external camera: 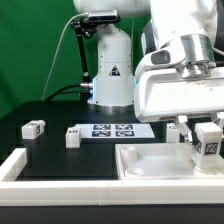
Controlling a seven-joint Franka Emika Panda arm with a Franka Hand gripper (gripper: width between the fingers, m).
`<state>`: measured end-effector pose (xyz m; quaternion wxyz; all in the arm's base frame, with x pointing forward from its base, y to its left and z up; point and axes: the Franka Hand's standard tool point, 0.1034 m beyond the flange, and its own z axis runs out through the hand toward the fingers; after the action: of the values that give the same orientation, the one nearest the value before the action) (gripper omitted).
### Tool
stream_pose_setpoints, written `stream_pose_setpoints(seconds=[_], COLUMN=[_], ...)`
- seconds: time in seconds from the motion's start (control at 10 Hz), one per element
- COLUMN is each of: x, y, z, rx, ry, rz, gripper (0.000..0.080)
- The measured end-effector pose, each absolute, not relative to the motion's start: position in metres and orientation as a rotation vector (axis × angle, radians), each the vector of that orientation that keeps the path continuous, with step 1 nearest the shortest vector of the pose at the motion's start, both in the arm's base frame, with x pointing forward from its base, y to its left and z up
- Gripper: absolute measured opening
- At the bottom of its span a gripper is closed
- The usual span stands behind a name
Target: Assemble one leg
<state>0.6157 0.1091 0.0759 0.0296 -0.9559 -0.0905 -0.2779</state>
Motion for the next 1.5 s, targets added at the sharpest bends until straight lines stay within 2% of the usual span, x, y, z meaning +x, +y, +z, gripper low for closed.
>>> stream_pose_setpoints(seconds=[0.3,0.9,1.0,1.1,1.5], x=[0.6168,0.6157,0.6156,0.6155,0.6154], y=[0.1101,0.1108,0.1108,0.1108,0.1108], z=[0.0711,0.0687,0.0686,0.0684,0.0683], rx=[-2.928,-2.938,-2.938,-2.938,-2.939], ry=[-0.274,-0.277,-0.277,-0.277,-0.277], rz=[-0.942,-0.894,-0.893,-0.893,-0.892], gripper=[0.0290,0.0294,0.0519,0.0608,0.0648])
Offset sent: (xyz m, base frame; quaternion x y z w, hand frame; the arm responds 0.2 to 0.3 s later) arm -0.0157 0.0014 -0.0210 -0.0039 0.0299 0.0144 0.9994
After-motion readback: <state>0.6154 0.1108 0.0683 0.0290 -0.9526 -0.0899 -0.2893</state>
